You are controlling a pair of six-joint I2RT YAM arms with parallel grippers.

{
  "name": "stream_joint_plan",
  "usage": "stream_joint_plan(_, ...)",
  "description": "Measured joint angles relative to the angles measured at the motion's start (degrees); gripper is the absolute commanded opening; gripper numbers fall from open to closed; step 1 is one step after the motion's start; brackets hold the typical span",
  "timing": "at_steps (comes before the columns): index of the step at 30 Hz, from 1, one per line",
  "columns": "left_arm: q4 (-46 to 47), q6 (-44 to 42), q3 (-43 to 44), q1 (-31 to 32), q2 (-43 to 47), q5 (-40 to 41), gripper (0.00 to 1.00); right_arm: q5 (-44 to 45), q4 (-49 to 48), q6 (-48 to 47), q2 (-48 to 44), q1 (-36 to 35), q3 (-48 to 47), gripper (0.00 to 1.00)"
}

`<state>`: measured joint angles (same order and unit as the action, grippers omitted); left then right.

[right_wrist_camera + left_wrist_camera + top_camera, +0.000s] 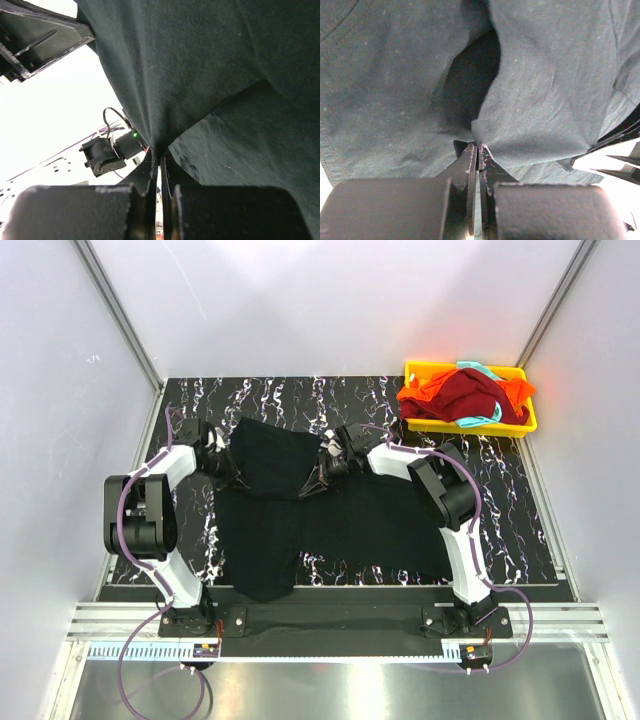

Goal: Fold and stack the t-shirts
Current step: Fold the tshirt

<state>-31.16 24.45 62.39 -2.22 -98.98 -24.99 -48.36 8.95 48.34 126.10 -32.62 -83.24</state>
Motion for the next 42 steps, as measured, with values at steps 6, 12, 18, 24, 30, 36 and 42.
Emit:
stream_joint_plan(6,0.04,0.92,-1.92,0.00,0.31,1.29,0.02,-0.61,1.03,-0.59,0.24,0.00,0.00,0.00)
stream_joint_plan(12,0.02,2.12,-3.93,0.00,0.63,1.99,0.02,-0.61,2.64,-1.53,0.61,0.00,0.00,0.01)
stream_joint_plan(18,0.35,3.17,-4.83,0.00,0.63,2.47,0.14,-0.61,3.50,-2.19,1.40,0.00,-0.57,0.02)
stream_joint_plan(24,0.35,3.39,-4.87,-0.07,1.03,4.94,0.22,-0.57,6.10,-3.80,1.46,0.00,-0.96,0.09)
stream_joint_plan(30,0.66,2.34,-4.87,-0.11,3.23,5.40,0.52,-0.70,8.59,-5.01,1.79,0.00,-3.34,0.09)
stream_joint_plan(36,2.56,1.66,-7.52,-0.11,5.95,3.21,0.61,-0.74,9.22,-5.40,2.36,0.00,-4.52,0.09)
stream_joint_plan(42,4.59,2.47,-10.62,-0.11,6.05,-0.66,0.59,-0.79,9.46,-5.64,2.56,0.00,-4.61,0.09)
